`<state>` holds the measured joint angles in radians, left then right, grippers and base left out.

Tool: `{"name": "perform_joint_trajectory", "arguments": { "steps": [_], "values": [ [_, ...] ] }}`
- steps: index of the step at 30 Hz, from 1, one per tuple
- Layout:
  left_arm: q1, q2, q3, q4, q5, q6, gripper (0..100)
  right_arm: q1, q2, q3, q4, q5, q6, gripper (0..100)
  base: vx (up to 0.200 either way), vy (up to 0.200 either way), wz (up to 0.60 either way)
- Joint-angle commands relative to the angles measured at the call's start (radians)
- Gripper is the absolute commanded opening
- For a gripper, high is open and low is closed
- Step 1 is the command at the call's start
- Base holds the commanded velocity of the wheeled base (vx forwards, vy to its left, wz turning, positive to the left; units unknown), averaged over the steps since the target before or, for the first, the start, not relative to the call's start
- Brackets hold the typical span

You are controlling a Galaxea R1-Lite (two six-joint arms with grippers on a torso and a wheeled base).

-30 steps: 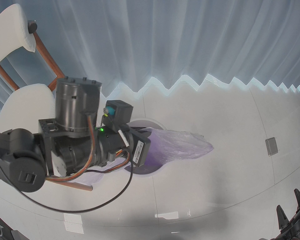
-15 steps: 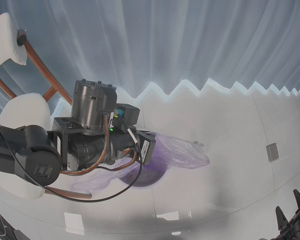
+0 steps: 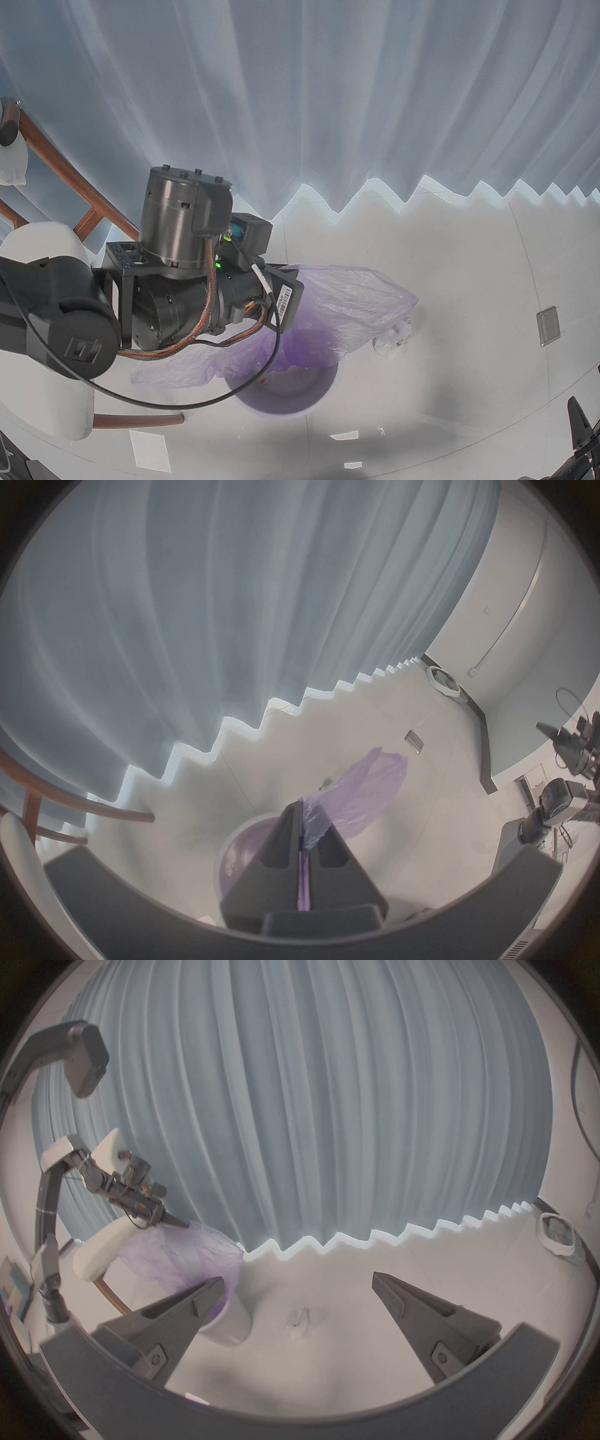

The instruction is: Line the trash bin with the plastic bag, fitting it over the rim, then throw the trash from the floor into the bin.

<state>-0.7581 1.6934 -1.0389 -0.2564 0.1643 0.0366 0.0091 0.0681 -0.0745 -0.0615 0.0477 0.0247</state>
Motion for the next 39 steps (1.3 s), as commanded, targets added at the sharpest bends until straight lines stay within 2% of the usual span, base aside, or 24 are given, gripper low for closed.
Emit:
{"name": "perform_joint_trajectory", "arguments": {
  "steps": [1,2,3,4,6,10,11,14,16,18,19,20,21,22,25,29,34,39],
  "values": [
    [-0.052,-0.086,0.161,-0.003,0.058,0.011,0,0.111,0.338,-0.157,-0.031,0.084,0.126,100,0.0,0.0,0.0],
    [-0.058,-0.1,0.194,-0.007,0.069,0.017,0,0.13,0.411,-0.182,-0.031,0.089,0.187,100,0.0,0.0,0.0],
    [-0.058,-0.1,0.194,-0.007,0.069,0.017,0,0.13,0.411,-0.182,-0.031,0.089,0.187,100,0.0,0.0,0.0],
    [-0.07,-0.12,0.257,-0.023,0.072,0.032,0,0.175,0.527,-0.214,-0.029,0.104,0.32,100,0.0,0.0,0.0],
    [-0.072,-0.129,0.304,-0.057,0.072,0.063,0,0.235,0.631,-0.237,-0.035,0.135,0.428,100,0.0,0.0,0.0],
    [-0.061,-0.132,0.343,-0.096,0.075,0.138,0,0.374,0.783,-0.315,-0.027,0.144,0.532,100,0.0,0.0,0.0],
    [-0.06,-0.132,0.344,-0.096,0.075,0.141,0,0.38,0.788,-0.317,-0.027,0.143,0.535,100,0.0,0.0,0.0],
    [-0.064,-0.138,0.358,-0.098,0.086,0.206,0,0.545,0.924,-0.373,-0.015,0.138,0.659,100,0.0,0.0,0.0],
    [-0.073,-0.136,0.352,-0.101,0.103,0.244,0,0.621,0.99,-0.421,0.019,0.13,0.778,100,0.0,0.0,0.0],
    [-0.079,-0.135,0.355,-0.132,0.124,0.282,0,0.686,1.067,-0.496,0.065,0.123,0.956,100,0.0,0.0,0.0],
    [-0.081,-0.133,0.358,-0.149,0.127,0.293,0,0.698,1.087,-0.519,0.075,0.123,1.002,100,0.0,0.0,0.0],
    [-0.081,-0.133,0.358,-0.149,0.127,0.293,0,0.698,1.087,-0.519,0.075,0.123,1.002,100,0.0,0.0,0.0],
    [-0.083,-0.127,0.372,-0.202,0.13,0.319,0,0.716,1.168,-0.597,0.109,0.123,1.138,100,0.0,0.0,0.0],
    [-0.084,-0.126,0.384,-0.234,0.132,0.327,0,0.716,1.219,-0.633,0.132,0.121,1.187,100,0.0,0.0,0.0],
    [-0.084,-0.12,0.41,-0.299,0.143,0.33,0,0.713,1.34,-0.696,0.183,0.086,1.201,100,0.0,0.0,0.0],
    [-0.093,-0.121,0.438,-0.314,0.159,0.327,0,0.716,1.458,-0.765,0.19,0.024,1.203,100,0.0,0.0,0.0],
    [-0.09,-0.121,0.439,-0.316,0.159,0.324,0,0.713,1.536,-0.814,0.195,0.017,1.207,100,0.0,0.0,0.0],
    [-0.092,-0.121,0.442,-0.316,0.159,0.321,0,0.666,1.567,-0.878,0.198,-0.011,1.204,100,0.0,0.0,0.0]
  ]
}}
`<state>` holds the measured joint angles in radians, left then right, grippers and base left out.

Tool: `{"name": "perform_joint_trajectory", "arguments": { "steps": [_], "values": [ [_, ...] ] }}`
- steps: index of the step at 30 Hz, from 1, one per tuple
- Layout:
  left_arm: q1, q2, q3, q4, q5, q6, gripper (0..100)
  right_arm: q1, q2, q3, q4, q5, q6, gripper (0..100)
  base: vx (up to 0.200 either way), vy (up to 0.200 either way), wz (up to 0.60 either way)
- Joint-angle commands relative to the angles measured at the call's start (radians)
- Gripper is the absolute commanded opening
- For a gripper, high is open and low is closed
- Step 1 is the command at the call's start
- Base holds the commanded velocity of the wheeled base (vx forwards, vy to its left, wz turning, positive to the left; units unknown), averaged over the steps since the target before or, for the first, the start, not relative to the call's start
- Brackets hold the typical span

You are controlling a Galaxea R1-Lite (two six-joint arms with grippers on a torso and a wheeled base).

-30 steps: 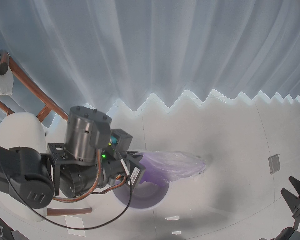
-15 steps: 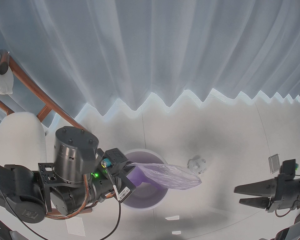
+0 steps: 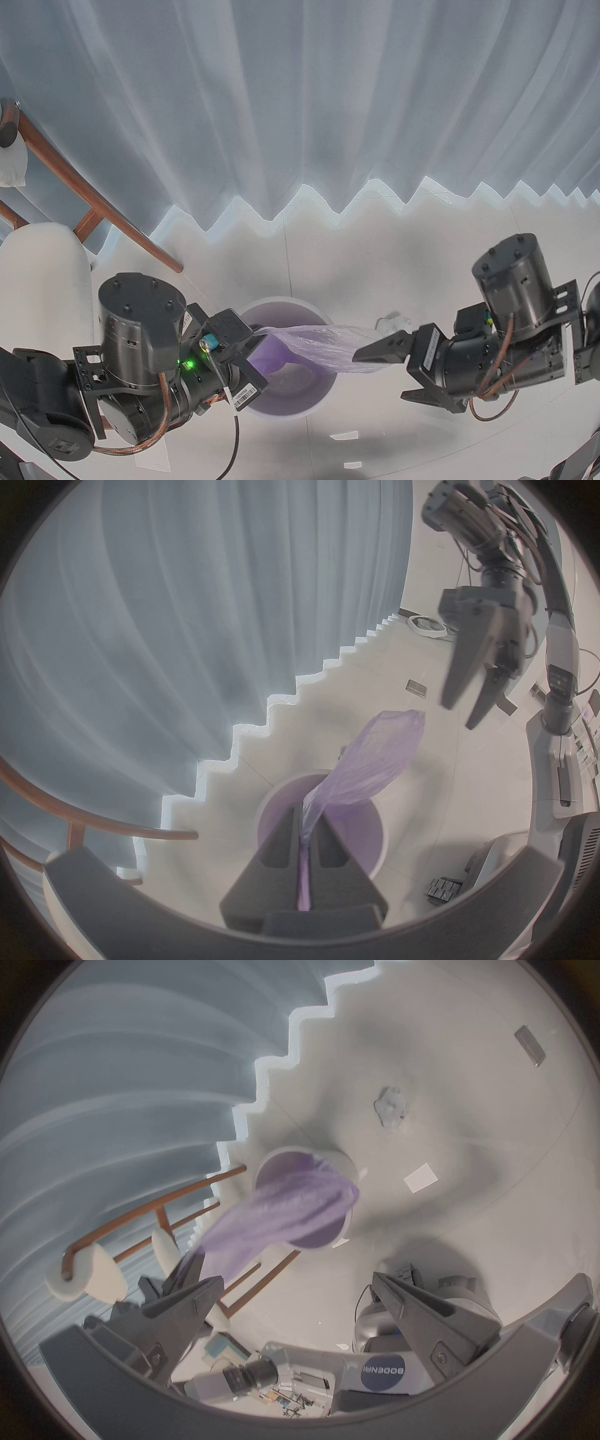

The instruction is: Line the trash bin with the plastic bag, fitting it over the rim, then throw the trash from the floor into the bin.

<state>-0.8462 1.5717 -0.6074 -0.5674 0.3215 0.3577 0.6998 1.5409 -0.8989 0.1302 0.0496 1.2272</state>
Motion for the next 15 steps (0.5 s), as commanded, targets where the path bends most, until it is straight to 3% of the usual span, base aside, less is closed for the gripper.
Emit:
{"name": "perform_joint_trajectory", "arguments": {
  "steps": [1,15],
  "values": [
    [-0.004,0.001,0.011,-0.005,0.002,0.0,0,-0.025,0.094,-0.055,0.006,-0.013,0.001,100,0.0,0.0,0.0],
    [-0.005,-0.001,0.009,-0.005,0.004,-0.002,0,-0.069,0.176,-0.104,-0.004,-0.031,-0.003,100,0.0,0.0,0.0]
  ]
}}
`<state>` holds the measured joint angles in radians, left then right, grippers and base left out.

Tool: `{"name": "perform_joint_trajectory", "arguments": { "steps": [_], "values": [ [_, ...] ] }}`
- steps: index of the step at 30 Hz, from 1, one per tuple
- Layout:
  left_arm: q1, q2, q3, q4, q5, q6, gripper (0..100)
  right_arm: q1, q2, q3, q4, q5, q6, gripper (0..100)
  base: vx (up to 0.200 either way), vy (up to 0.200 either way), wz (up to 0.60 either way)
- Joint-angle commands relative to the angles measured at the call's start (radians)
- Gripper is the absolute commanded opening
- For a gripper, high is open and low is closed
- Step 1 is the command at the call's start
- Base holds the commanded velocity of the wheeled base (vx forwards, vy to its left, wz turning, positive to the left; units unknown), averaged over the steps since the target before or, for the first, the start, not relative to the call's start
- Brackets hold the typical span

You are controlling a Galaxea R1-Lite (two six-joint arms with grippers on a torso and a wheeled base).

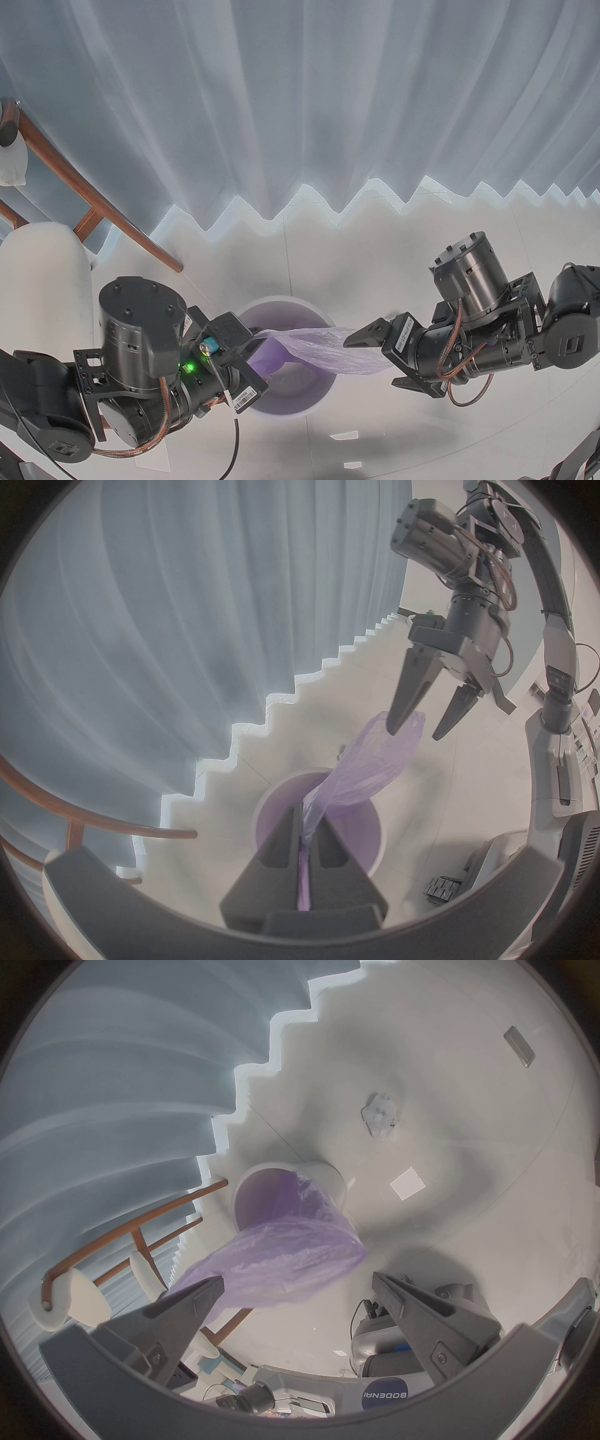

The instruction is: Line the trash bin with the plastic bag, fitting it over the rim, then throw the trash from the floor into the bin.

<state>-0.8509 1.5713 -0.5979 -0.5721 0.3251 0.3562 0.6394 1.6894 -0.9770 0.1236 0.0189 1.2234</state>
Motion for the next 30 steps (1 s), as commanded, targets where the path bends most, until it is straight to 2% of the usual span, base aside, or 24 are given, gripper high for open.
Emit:
{"name": "perform_joint_trajectory", "arguments": {
  "steps": [1,10,11,15,20,30],
  "values": [
    [-0.001,0.0,0.0,0.0,0.0,0.0,0,-0.009,0.029,-0.026,0.002,-0.002,0.001,100,0.0,0.0,0.0],
    [0.001,0.003,-0.002,0.0,0.0,-0.002,0,0.008,0.044,-0.049,0.008,-0.016,0.001,100,0.0,0.0,0.0],
    [0.007,0.003,-0.005,0.0,0.0,-0.002,0,0.037,0.038,-0.038,0.011,-0.019,0.001,100,0.0,0.0,0.0],
    [0.009,0.004,-0.007,0.0,0.005,-0.002,0,0.063,0.023,-0.025,0.011,-0.059,0.001,100,0.0,0.0,0.0],
    [0.009,0.026,-0.025,-0.029,0.029,-0.005,0,0.098,0.018,0.004,0.016,-0.062,0.001,100,0.0,0.0,0.0],
    [-0.008,0.027,-0.023,-0.035,0.023,-0.028,0,0.048,0.118,-0.095,0.001,-0.093,0.004,100,0.0,0.0,0.0]
  ]
}}
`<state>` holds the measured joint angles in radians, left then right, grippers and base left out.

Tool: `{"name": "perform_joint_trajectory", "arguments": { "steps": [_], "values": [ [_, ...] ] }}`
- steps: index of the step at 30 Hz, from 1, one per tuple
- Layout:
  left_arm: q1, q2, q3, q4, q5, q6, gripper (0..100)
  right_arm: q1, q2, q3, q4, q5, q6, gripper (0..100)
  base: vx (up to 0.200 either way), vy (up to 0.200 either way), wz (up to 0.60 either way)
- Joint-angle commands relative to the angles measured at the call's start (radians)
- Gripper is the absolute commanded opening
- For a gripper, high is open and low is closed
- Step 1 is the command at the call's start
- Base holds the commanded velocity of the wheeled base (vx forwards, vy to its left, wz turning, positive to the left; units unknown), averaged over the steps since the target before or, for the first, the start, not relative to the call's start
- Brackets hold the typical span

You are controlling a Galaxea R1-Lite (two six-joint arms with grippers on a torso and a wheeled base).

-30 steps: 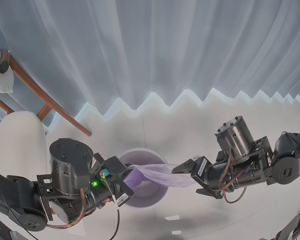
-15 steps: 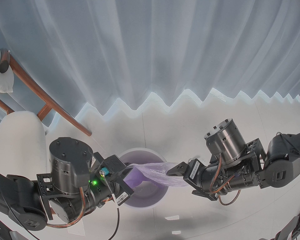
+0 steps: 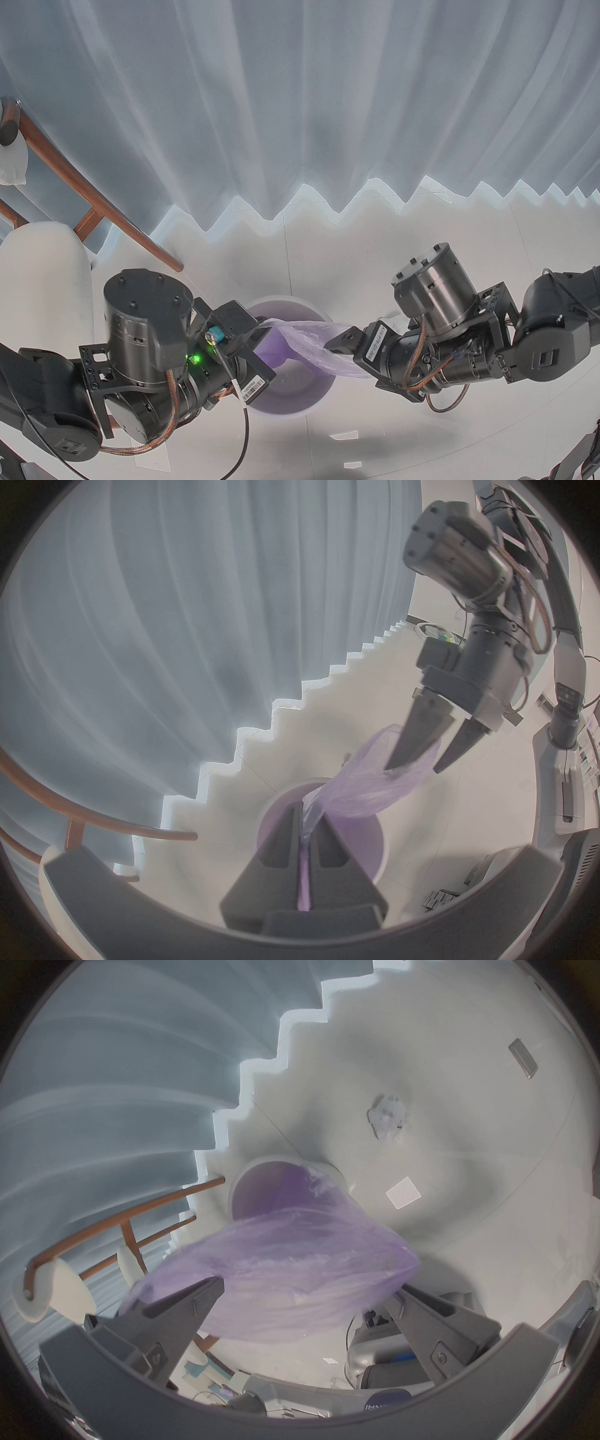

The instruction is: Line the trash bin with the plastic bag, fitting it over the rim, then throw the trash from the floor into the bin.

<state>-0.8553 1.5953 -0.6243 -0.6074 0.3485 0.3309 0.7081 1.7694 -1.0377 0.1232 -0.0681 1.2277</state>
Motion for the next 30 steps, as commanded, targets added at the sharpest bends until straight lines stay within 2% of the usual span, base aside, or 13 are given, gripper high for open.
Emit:
{"name": "perform_joint_trajectory", "arguments": {
  "steps": [1,9,10,14,15,23,24,28,30],
  "values": [
    [-0.002,0.002,0.003,0.0,0.0,-0.003,0,-0.029,0.041,-0.039,0.003,-0.007,0.0,100,0.0,0.0,0.0],
    [-0.001,0.0,0.0,0.0,0.0,-0.012,0,-0.035,0.048,-0.041,0.004,-0.035,0.0,100,0.0,0.0,0.0],
    [-0.002,0.0,0.0,0.0,0.0,-0.019,0,-0.035,0.055,-0.041,0.001,-0.042,0.0,0,0.0,0.0,0.0],
    [-0.002,-0.002,0.0,0.002,0.0,-0.03,0,-0.038,0.065,-0.044,-0.002,-0.065,-0.002,0,0.0,0.0,0.0],
    [-0.002,-0.003,0.0,0.002,0.0,-0.032,0,-0.044,0.064,-0.044,-0.004,-0.081,-0.023,0,0.0,0.0,0.0],
    [-0.025,-0.005,0.006,0.003,-0.017,-0.047,0,-0.047,0.012,-0.039,-0.004,-0.082,-0.137,0,0.0,0.0,0.0],
    [-0.033,-0.003,0.009,0.006,-0.022,-0.044,0,-0.065,-0.018,-0.033,-0.004,-0.082,-0.189,0,0.0,0.0,0.0],
    [-0.036,0.003,0.011,0.003,-0.026,-0.042,0,-0.079,-0.048,-0.03,-0.004,-0.079,-0.263,0,0.0,0.0,0.0],
    [-0.037,0.003,0.009,0.0,-0.037,-0.047,0,-0.111,-0.061,-0.028,-0.005,-0.076,-0.35,0,0.0,0.0,0.0]
  ]
}}
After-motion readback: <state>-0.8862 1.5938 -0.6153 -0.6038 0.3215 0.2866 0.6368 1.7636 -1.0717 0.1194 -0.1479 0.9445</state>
